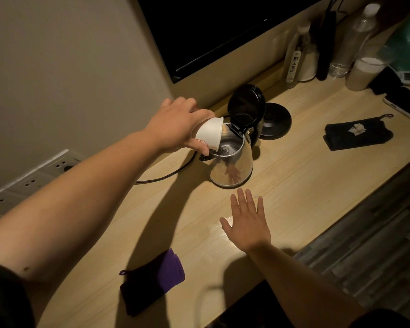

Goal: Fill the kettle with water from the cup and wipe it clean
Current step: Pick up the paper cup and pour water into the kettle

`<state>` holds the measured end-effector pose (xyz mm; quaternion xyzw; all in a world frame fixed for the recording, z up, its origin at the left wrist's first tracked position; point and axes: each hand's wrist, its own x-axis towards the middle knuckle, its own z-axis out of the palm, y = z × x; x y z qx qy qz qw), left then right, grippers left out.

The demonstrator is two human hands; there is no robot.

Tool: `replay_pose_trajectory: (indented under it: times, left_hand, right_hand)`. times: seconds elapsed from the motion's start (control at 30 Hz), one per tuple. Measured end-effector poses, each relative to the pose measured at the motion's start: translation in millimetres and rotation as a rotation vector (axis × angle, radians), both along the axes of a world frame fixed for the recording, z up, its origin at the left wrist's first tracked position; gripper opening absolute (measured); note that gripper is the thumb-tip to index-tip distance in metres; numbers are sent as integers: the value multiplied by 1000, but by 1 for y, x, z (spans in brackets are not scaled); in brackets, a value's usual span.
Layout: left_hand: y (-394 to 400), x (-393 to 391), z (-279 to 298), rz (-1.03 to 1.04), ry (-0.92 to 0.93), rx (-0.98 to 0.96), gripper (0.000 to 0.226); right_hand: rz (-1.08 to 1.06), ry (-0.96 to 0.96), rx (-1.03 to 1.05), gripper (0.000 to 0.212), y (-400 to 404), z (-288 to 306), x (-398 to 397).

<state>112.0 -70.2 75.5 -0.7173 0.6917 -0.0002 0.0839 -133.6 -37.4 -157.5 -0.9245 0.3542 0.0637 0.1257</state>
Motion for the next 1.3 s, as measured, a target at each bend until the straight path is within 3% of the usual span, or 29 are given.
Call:
replay_pose_trajectory:
  times: [0.17, 0.3, 0.57, 0.73, 0.8, 0.9, 1.0, 1.13, 1.3]
  left_hand:
    - [2, -1, -3, 32, 45, -11, 92]
    - [10, -2, -6, 125, 203, -73, 87]
    - [82, -13, -18, 618, 1010, -379, 77]
    - [178, -25, -46, 972, 1301, -610, 71]
    - [215, -31, -60, 1074, 1335, -645, 71]
    - [260, -37, -81, 1183, 1328, -644, 72]
    - [289, -41, -91, 1241, 1317, -662, 76]
    - [314, -36, -100, 1238, 1296, -726, 78]
    - [325, -20, -111, 1243, 1237, -715, 80]
  right_hand:
    - [12, 5, -4, 81, 0, 0, -1]
    - [-4, 1, -7, 81, -1, 0, -1]
    - [17, 125, 33, 80, -2, 9, -2]
    - [50, -135, 172, 70, 3, 36, -2]
    - [138, -254, 310, 76, 20, 61, 12]
    - [103, -368, 551, 45, 55, 105, 56]
    - [56, -413, 885, 39, 85, 138, 109]
    - [160, -390, 1031, 37, 117, 145, 153]
    - [102, -395, 1139, 24, 137, 137, 177]
